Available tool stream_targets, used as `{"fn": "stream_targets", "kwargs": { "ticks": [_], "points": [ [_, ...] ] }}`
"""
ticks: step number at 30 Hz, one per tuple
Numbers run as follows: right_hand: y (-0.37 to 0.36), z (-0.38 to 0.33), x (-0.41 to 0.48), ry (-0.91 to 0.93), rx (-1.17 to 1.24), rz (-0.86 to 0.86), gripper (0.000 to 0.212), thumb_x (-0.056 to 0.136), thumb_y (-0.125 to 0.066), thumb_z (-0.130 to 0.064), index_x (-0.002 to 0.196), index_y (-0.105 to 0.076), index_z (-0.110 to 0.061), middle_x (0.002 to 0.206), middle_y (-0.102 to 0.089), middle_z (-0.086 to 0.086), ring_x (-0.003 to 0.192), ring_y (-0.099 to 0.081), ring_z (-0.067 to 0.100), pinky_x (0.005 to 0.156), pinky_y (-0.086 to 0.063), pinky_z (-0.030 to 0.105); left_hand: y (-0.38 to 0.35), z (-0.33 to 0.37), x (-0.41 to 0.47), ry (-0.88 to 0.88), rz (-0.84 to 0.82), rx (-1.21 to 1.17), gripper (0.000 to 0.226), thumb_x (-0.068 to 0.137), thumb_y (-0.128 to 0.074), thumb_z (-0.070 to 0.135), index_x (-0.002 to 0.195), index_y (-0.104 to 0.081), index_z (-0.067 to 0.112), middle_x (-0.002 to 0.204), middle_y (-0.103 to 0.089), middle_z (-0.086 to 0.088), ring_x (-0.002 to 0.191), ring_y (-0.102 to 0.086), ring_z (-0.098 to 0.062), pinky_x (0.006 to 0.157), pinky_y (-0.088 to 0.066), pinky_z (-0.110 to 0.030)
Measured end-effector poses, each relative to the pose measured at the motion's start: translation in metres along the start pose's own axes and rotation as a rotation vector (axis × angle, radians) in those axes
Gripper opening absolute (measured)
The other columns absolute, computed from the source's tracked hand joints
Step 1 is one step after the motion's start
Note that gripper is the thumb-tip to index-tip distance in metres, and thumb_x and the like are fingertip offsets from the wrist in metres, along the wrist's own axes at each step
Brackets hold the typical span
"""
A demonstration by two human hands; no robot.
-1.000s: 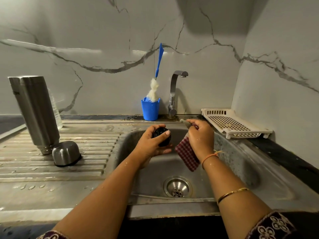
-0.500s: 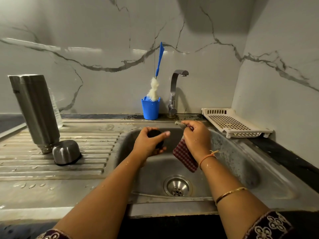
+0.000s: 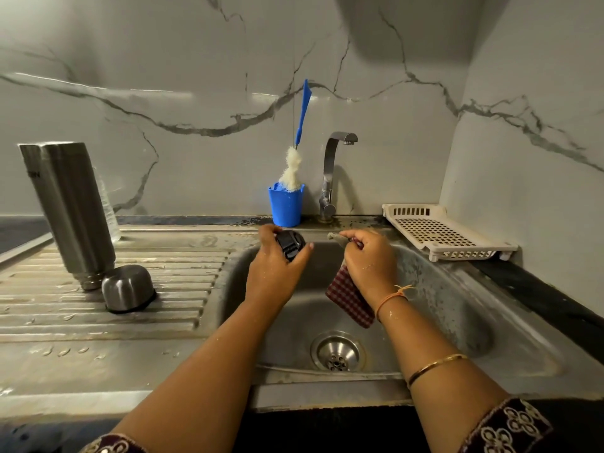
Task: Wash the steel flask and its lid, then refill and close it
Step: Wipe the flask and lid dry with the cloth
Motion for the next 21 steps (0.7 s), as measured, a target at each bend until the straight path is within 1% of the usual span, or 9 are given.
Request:
{"fn": "stream_targets", "kwargs": {
  "ticks": [1, 4, 7, 10, 11, 14, 17, 19, 21],
  "points": [
    [0.0, 0.0, 0.0, -0.001, 0.005, 0.003, 0.029, 0.091, -0.048, -0.004, 0.111, -0.068, -0.01, 0.115, -0.063, 0.007, 0.102, -0.056, 0.016, 0.081, -0.041, 0.019, -0.001, -0.003, 0.001, 0.024, -0.016, 0.019, 0.052, 0.085, -0.06, 0.052, 0.118, -0.029, 0.027, 0.107, -0.057, -0.001, 0.087, -0.064, -0.019, 0.072, -0.058, -0.036],
    [0.0, -0.002, 0.0, 0.005, -0.001, 0.0, 0.029, 0.092, -0.047, -0.004, 0.11, -0.068, -0.01, 0.114, -0.062, 0.006, 0.097, -0.053, 0.011, 0.08, -0.04, 0.019, -0.018, -0.014, -0.004, 0.146, -0.241, 0.194, 0.062, 0.085, -0.057, 0.056, 0.127, -0.031, 0.019, 0.11, -0.059, -0.005, 0.081, -0.065, -0.017, 0.066, -0.057, -0.032],
    [-0.001, -0.004, -0.002, 0.02, -0.009, -0.004, 0.029, 0.091, -0.047, -0.004, 0.109, -0.069, -0.011, 0.112, -0.063, 0.006, 0.094, -0.051, 0.009, 0.08, -0.04, 0.02, -0.006, -0.011, -0.001, 0.114, -0.096, 0.214, 0.064, 0.087, -0.053, 0.058, 0.129, -0.028, 0.017, 0.117, -0.06, -0.005, 0.096, -0.062, -0.021, 0.077, -0.048, -0.03],
    [-0.005, -0.004, -0.003, 0.028, -0.02, -0.03, 0.028, 0.092, -0.048, -0.005, 0.109, -0.069, -0.011, 0.111, -0.063, 0.006, 0.092, -0.051, 0.009, 0.078, -0.041, 0.019, -0.012, -0.03, -0.006, 0.256, -0.216, 0.272, 0.091, 0.082, -0.058, 0.061, 0.141, -0.006, 0.014, 0.127, -0.057, -0.011, 0.108, -0.06, -0.029, 0.09, -0.051, -0.041],
    [-0.007, -0.004, -0.003, 0.027, -0.026, -0.045, 0.027, 0.092, -0.048, -0.005, 0.109, -0.069, -0.012, 0.112, -0.063, 0.006, 0.092, -0.051, 0.009, 0.078, -0.041, 0.019, -0.007, -0.033, -0.006, 0.281, -0.189, 0.309, 0.095, 0.082, -0.057, 0.062, 0.142, -0.003, 0.012, 0.128, -0.057, -0.012, 0.11, -0.059, -0.03, 0.091, -0.05, -0.042],
    [-0.009, -0.003, -0.004, 0.025, -0.034, -0.065, 0.028, 0.091, -0.048, -0.005, 0.109, -0.069, -0.012, 0.111, -0.062, 0.005, 0.09, -0.05, 0.01, 0.078, -0.041, 0.021, 0.02, -0.02, -0.003, 0.233, 0.028, 0.268, 0.078, 0.083, -0.053, 0.064, 0.132, -0.021, 0.012, 0.118, -0.059, -0.014, 0.106, -0.058, -0.032, 0.083, -0.049, -0.041],
    [-0.01, -0.005, -0.005, 0.04, -0.037, -0.08, 0.029, 0.09, -0.049, -0.003, 0.108, -0.07, -0.011, 0.111, -0.062, 0.006, 0.089, -0.049, 0.01, 0.077, -0.039, 0.021, 0.037, -0.011, -0.003, 0.183, 0.12, 0.155, 0.061, 0.082, -0.061, 0.057, 0.118, -0.034, 0.016, 0.111, -0.057, -0.008, 0.1, -0.058, -0.028, 0.075, -0.047, -0.036],
    [-0.011, -0.006, -0.006, 0.058, -0.036, -0.095, 0.03, 0.09, -0.049, -0.001, 0.107, -0.07, -0.011, 0.11, -0.062, 0.007, 0.089, -0.049, 0.01, 0.077, -0.038, 0.021, 0.051, -0.014, 0.0, 0.185, 0.178, 0.113, 0.056, 0.081, -0.066, 0.051, 0.117, -0.042, 0.016, 0.114, -0.053, -0.005, 0.102, -0.057, -0.025, 0.079, -0.048, -0.035],
    [-0.012, -0.008, -0.006, 0.071, -0.029, -0.105, 0.03, 0.089, -0.048, -0.001, 0.107, -0.07, -0.011, 0.11, -0.062, 0.007, 0.09, -0.049, 0.01, 0.077, -0.038, 0.022, 0.066, -0.021, 0.01, 0.196, 0.195, 0.168, 0.054, 0.081, -0.069, 0.046, 0.119, -0.046, 0.015, 0.116, -0.052, -0.004, 0.104, -0.056, -0.023, 0.083, -0.048, -0.033]
  ]
}}
Point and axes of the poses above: each hand's wrist, its own x-axis towards the middle knuckle, its own y-axis out of the back of the hand, z = x × y, the point moved 8 cm from there along x, towards the middle knuckle
